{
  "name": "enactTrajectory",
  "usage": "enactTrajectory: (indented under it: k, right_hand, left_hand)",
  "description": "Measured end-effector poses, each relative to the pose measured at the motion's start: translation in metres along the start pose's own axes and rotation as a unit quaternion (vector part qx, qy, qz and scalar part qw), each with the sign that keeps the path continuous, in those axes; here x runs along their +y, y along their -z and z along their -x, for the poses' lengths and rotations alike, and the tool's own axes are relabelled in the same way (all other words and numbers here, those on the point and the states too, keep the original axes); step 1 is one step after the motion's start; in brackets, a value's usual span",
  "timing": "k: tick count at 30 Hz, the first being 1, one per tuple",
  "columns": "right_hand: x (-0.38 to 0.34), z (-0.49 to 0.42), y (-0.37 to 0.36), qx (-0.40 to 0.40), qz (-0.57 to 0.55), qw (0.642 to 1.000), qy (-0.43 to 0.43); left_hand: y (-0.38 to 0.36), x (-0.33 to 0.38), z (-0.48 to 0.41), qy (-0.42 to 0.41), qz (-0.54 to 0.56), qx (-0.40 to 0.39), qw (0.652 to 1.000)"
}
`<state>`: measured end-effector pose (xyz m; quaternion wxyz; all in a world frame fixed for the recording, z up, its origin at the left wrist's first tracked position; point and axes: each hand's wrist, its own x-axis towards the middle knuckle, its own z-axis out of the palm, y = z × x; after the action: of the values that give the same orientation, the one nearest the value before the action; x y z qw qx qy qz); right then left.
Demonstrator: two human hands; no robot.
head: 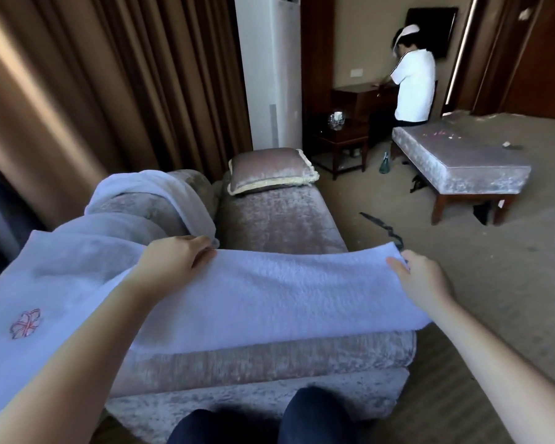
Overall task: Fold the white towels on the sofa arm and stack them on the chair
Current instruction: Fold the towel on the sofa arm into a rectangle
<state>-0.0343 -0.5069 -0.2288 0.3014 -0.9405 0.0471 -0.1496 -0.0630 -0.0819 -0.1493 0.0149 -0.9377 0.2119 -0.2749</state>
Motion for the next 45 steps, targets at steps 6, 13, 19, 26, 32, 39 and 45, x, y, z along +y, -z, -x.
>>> enactTrajectory:
  k: [6, 13, 19, 26, 32, 39, 45]
  right_hand:
    - [0.007, -0.004, -0.013, -0.035, 0.006, 0.997, -0.063]
    - [0.016, 0.032, -0.001, 0.187, -0.055, 0.980, 0.046]
    - [0.060, 0.083, -0.002, 0.123, -0.007, 0.950, 0.288]
    - [0.059, 0.089, -0.005, 0.233, 0.101, 0.890, 0.378]
    - [0.062, 0.116, 0.009, 0.199, 0.064, 0.901, 0.379]
    - [0.067, 0.124, 0.012, 0.141, 0.005, 0.934, 0.328]
    - [0.017, 0.055, 0.008, 0.073, -0.066, 0.985, 0.140]
  left_hand:
    - [-0.038, -0.001, -0.004, 0.076, -0.011, -0.161, 0.984]
    - [-0.023, 0.049, -0.004, -0.069, 0.086, -0.003, 0.994]
    - [-0.030, 0.112, 0.025, -0.193, 0.072, -0.067, 0.976]
    - [-0.023, 0.125, 0.027, -0.222, -0.010, -0.058, 0.973]
    - [-0.002, 0.132, 0.048, -0.208, 0.091, -0.082, 0.970]
    - [-0.012, 0.125, 0.048, -0.167, 0.141, -0.059, 0.974]
    - [-0.029, 0.095, 0.000, 0.038, 0.042, -0.085, 0.995]
